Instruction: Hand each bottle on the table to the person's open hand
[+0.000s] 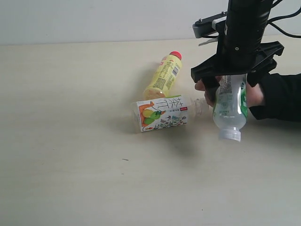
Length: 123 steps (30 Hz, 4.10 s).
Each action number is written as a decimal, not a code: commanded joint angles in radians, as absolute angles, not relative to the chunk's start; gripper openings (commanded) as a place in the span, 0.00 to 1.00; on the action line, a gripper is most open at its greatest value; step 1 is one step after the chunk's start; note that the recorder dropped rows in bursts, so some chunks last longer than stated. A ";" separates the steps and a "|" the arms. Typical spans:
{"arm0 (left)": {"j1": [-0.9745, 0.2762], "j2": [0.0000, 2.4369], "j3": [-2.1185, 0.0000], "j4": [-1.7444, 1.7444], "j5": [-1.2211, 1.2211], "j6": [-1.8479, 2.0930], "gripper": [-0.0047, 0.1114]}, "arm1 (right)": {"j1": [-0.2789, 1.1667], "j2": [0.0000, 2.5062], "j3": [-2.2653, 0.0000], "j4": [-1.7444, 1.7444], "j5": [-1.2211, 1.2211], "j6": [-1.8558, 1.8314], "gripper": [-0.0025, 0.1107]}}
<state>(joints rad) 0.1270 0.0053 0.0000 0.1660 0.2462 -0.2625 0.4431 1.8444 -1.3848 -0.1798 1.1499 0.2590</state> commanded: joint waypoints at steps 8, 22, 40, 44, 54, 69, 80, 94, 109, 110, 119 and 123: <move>0.130 0.000 0.000 0.171 0.244 -0.262 0.04 | 0.441 1.804 -1.393 -0.222 1.131 0.256 0.76; 0.130 0.000 0.000 0.171 0.244 -0.262 0.04 | 0.441 1.415 -1.331 -0.206 1.147 0.200 0.16; 0.130 0.000 0.000 0.171 0.244 -0.262 0.04 | 0.441 0.112 -0.571 -0.292 0.685 0.071 0.02; 0.130 0.000 0.000 0.171 0.244 -0.262 0.04 | 0.441 0.106 -0.489 -0.294 0.637 0.071 0.02; 0.130 0.000 0.000 0.171 0.244 -0.262 0.04 | 0.441 0.106 -0.408 -0.295 0.443 0.078 0.02; 0.130 0.000 0.000 0.171 0.244 -0.262 0.04 | 0.441 0.028 -0.314 -0.285 0.423 0.078 0.02; 0.130 0.000 0.000 0.173 0.252 -0.262 0.04 | 0.441 0.000 -0.316 -0.236 0.469 0.078 0.02; 0.130 0.000 0.000 0.173 0.252 -0.262 0.04 | 0.441 0.000 -0.288 -0.255 0.450 0.130 0.02; 0.130 0.000 0.000 0.173 0.252 -0.262 0.04 | 0.441 0.000 -0.204 -0.270 0.372 0.130 0.02; 0.130 0.000 0.000 0.173 0.252 -0.262 0.04 | 0.441 0.000 -0.204 -0.270 0.372 0.130 0.02; 0.130 0.000 0.000 0.173 0.252 -0.262 0.04 | 0.441 0.000 -0.204 -0.270 0.372 0.130 0.02; 0.130 0.000 0.000 0.173 0.252 -0.262 0.04 | 0.441 0.000 -0.204 -0.270 0.372 0.130 0.02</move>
<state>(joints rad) 0.1270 0.0053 0.0000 0.1660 0.2547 -0.2625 0.4431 0.0033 -0.2060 -0.2645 0.3763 0.1269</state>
